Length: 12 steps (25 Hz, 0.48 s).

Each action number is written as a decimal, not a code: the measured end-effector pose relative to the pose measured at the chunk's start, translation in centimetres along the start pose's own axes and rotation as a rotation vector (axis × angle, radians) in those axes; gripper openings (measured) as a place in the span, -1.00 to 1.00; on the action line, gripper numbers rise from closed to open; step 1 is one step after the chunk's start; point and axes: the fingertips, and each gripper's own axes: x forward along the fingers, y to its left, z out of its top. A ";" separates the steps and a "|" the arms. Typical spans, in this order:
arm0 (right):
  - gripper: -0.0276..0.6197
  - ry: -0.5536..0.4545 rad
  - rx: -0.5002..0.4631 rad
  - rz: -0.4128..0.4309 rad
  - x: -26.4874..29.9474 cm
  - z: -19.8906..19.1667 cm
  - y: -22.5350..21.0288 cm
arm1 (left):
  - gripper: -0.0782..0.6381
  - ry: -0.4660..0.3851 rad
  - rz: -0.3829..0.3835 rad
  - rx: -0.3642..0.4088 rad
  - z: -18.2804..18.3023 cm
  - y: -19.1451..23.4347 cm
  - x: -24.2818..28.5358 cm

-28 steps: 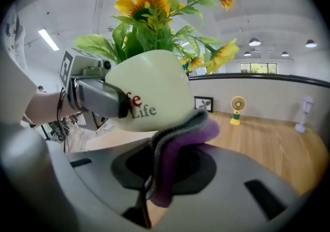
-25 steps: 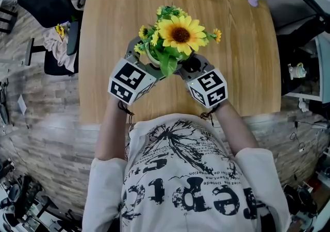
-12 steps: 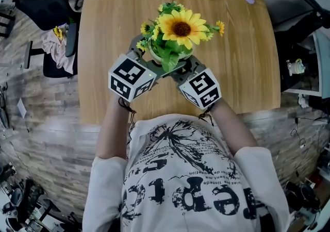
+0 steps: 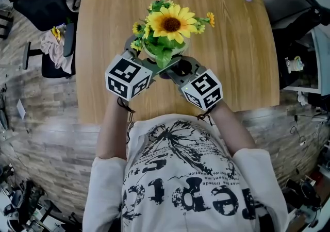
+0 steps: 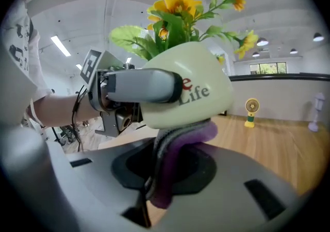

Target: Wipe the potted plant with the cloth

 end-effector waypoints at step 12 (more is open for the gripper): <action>-0.70 0.006 0.078 -0.061 -1.8 -1.8 -3.1 | 0.67 0.052 -0.002 0.002 -2.4 0.3 0.7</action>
